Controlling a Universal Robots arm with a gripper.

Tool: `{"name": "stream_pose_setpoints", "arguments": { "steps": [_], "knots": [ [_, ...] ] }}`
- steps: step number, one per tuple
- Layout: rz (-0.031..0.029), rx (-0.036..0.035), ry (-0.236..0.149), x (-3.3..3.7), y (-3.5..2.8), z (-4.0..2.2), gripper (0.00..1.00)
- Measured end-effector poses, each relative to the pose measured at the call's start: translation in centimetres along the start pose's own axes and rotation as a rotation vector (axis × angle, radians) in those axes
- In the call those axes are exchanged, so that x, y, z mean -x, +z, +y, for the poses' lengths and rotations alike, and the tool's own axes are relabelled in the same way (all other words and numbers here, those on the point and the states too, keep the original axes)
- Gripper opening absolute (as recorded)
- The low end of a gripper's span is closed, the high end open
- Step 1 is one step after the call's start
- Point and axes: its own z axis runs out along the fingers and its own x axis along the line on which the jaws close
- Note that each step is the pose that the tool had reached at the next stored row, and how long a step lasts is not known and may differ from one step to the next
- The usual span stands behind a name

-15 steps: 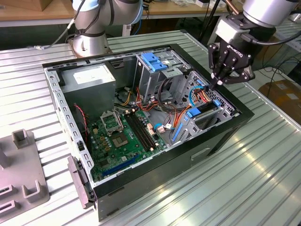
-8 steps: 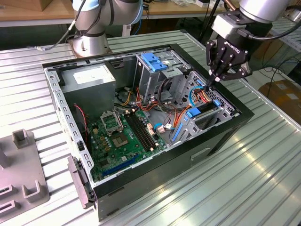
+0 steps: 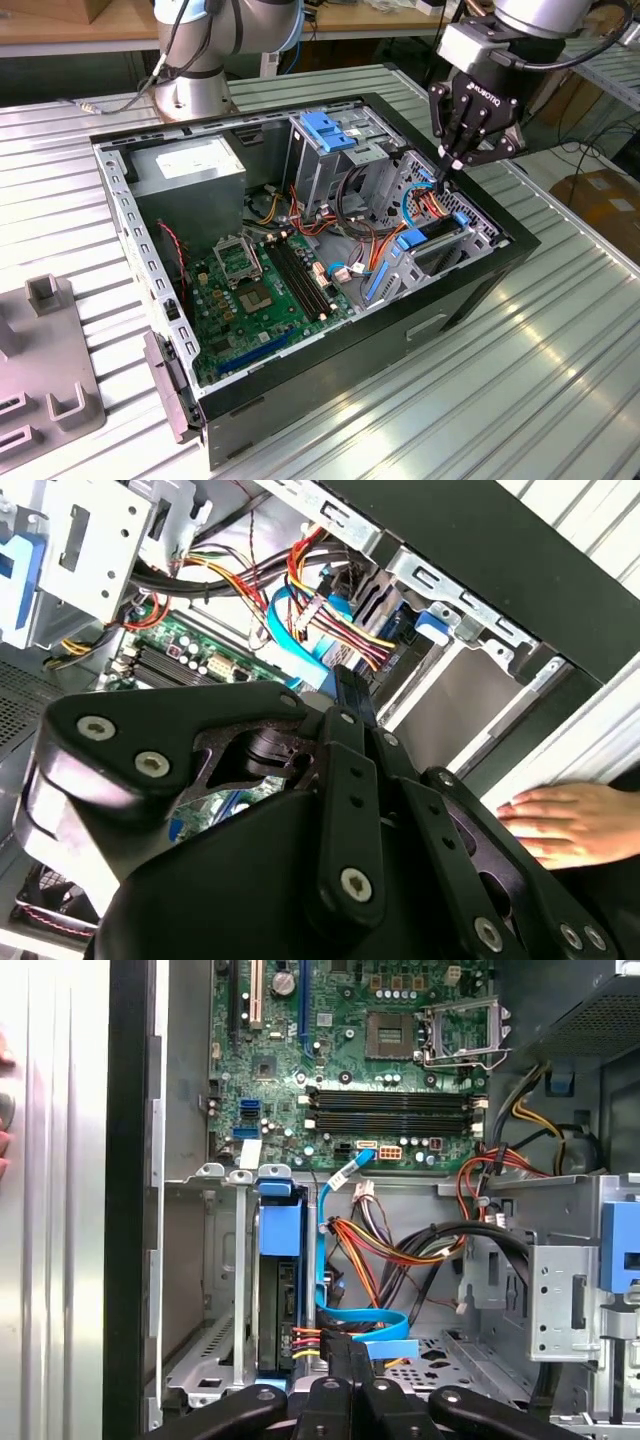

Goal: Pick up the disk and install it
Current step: 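Insert the second disk wire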

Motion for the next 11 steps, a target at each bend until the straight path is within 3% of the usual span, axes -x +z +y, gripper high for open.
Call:
{"name": "stream_pose_setpoints", "arguments": {
  "steps": [1,2,3,4,7,9,10,11],
  "knots": [
    [0.0105,0.0001,0.0,0.19,0.01,0.0,0.12],
    [0.0263,0.0004,-0.001,0.55,-0.01,-0.01,0.12],
    [0.0361,0.0005,-0.001,0.78,-0.02,-0.01,0.18],
    [0.0447,0.0006,-0.002,1.06,-0.01,-0.02,0.24],
    [0.0669,0.0007,-0.003,1.47,0.01,-0.02,0.24],
    [0.086,0.0006,-0.004,1.48,0.03,-0.02,0.24],
    [0.0984,0.0005,-0.005,1.49,0.06,-0.02,0.24],
    [0.1062,0.0002,-0.006,1.58,0.1,-0.02,0.24]
  ]
}}
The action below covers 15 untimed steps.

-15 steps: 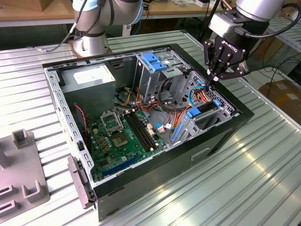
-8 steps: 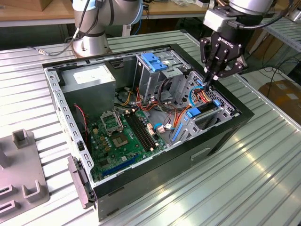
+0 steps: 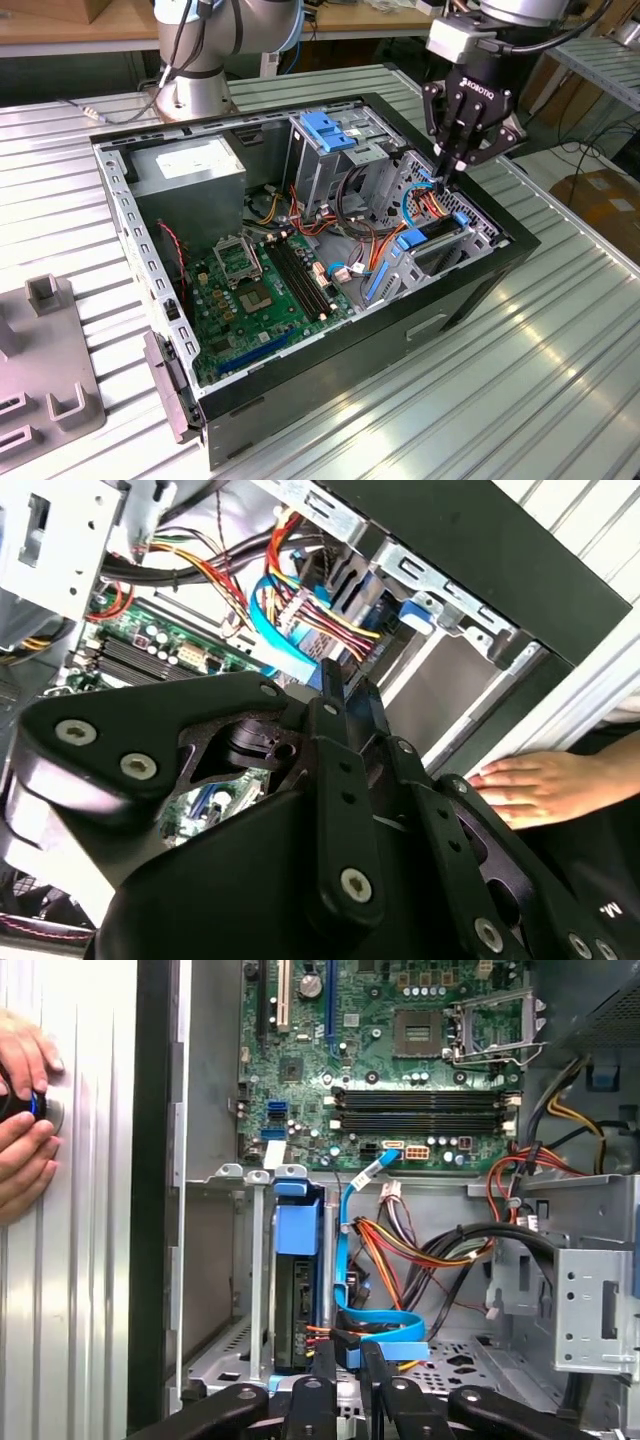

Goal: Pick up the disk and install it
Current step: 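Insert the second disk wire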

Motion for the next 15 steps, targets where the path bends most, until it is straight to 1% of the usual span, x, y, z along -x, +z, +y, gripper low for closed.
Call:
{"name": "stream_pose_setpoints", "arguments": {
  "steps": [1,2,5,6,8,9,10,13,15],
  "knots": [
    [0.0011,-0.0004,0.0,0.18,0.02,0.01,0.24],
    [0.0009,-0.0007,0.0,0.31,0.04,0.01,0.24],
    [0.0037,-0.0026,0.0,0.46,0.21,0.03,0.24],
    [0.0071,-0.0043,0.0,0.51,0.32,0.06,0.24],
    [0.0106,-0.0068,0.0,0.64,0.42,0.1,0.25],
    [0.0133,-0.0082,0.0,0.75,0.47,0.11,0.32],
    [0.0147,-0.0093,0.0,0.81,0.51,0.13,0.32],
    [0.0181,-0.019,0.001,1.04,0.71,0.5,0.32],
    [0.0198,-0.0209,0.001,1.16,0.77,0.56,0.32]
  ]
}}
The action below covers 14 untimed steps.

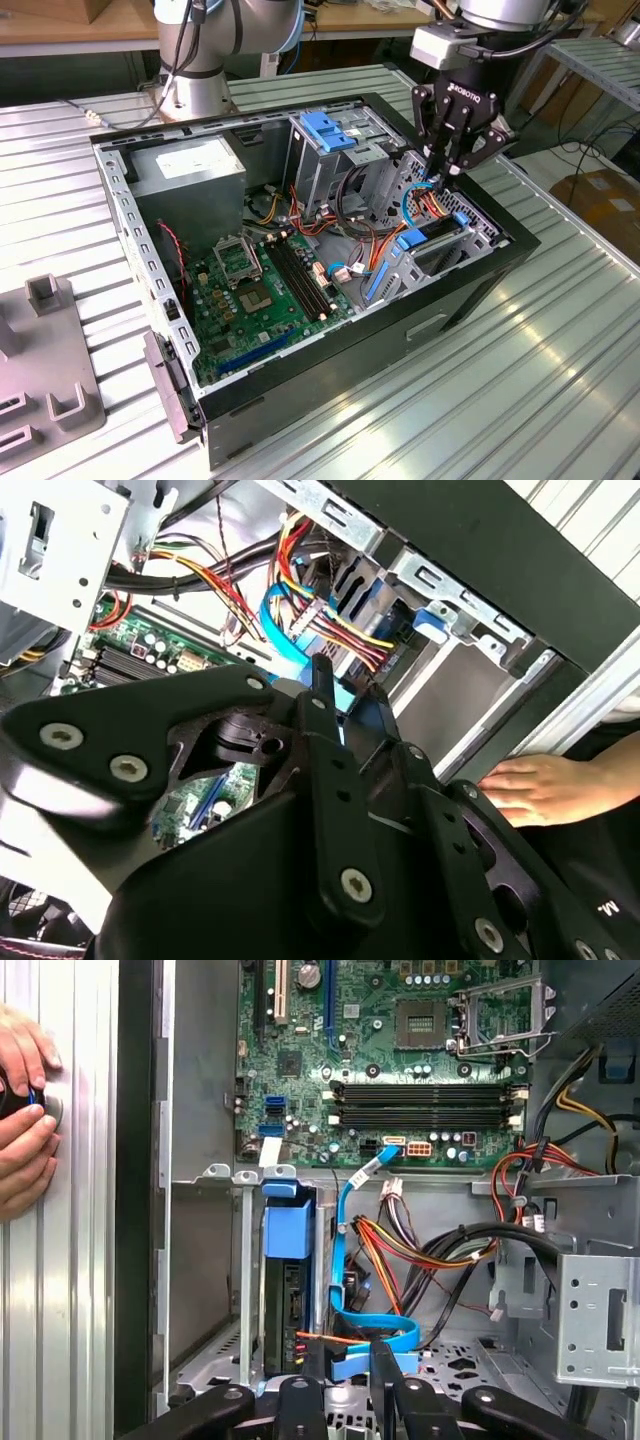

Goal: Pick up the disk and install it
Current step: 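Insert the second disk wire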

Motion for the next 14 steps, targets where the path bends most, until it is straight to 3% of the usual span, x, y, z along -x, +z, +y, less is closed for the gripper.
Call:
{"name": "stream_pose_setpoints", "arguments": {
  "steps": [1,2,3,4,7,9,10,13,14],
  "knots": [
    [0.0019,-0.0004,-0.001,0.1,0.01,-0.01,0.32],
    [0.0087,-0.0003,-0.001,0.13,0.02,0.0,0.32],
    [0.0166,-0.0001,-0.001,0.14,0.01,0.0,0.24],
    [0.0267,0.0,-0.002,0.14,0.01,-0.01,0.24],
    [0.0638,0.0009,-0.002,0.14,0.04,-0.01,0.11],
    [0.0803,0.0013,-0.003,0.15,0.04,-0.01,0.11],
    [0.0852,0.0014,-0.003,0.17,0.04,0.0,0.11],
    [0.0924,0.0016,-0.003,0.32,0.02,-0.01,0.11],
    [0.0936,0.0016,-0.003,0.38,0.01,-0.01,0.18]
  ]
}}
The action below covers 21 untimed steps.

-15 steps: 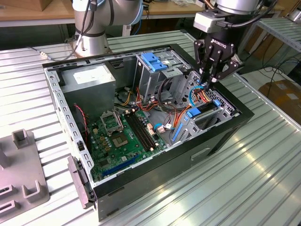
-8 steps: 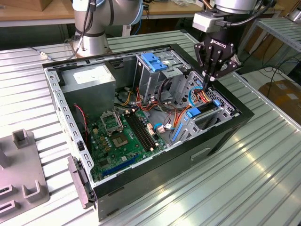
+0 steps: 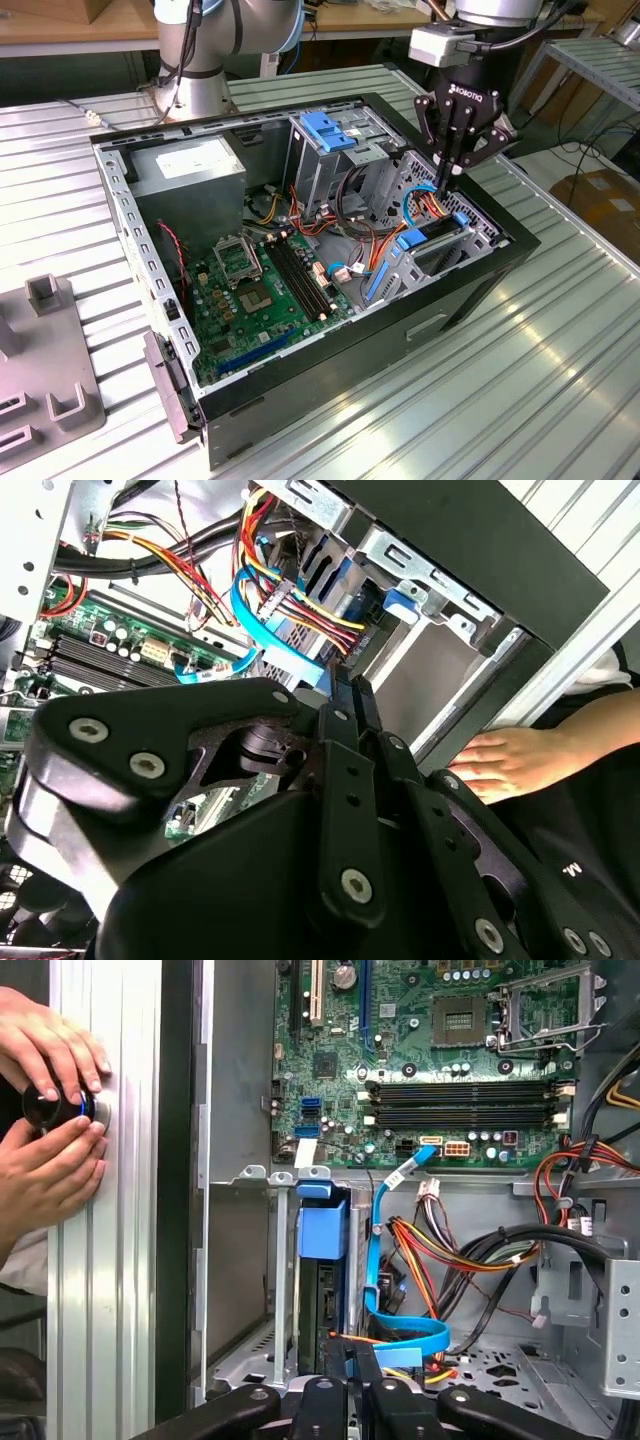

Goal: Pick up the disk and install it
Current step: 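Insert the second disk wire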

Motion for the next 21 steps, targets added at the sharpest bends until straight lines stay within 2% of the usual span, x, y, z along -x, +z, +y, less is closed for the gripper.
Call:
{"name": "stream_pose_setpoints", "arguments": {
  "steps": [11,12,15,16,17,18,19,21],
  "knots": [
    [0.0018,0.0,0.0,1.03,-0.04,-0.14,0.19],
    [0.0021,0.0001,0.0,1.11,-0.03,-0.14,0.25],
    [0.0044,0.0001,0.0,1.28,0.11,-0.17,0.25],
    [0.0091,0.0002,0.0,1.32,0.25,-0.19,0.25],
    [0.0183,0.0005,0.0,1.36,0.44,-0.21,0.25],
    [0.0239,0.0005,0.0,1.39,0.56,-0.22,0.24],
    [0.0276,0.0007,-0.001,1.41,0.63,-0.23,0.17],
    [0.0312,0.0008,-0.001,1.45,0.74,-0.23,0.16]
  ]
}}
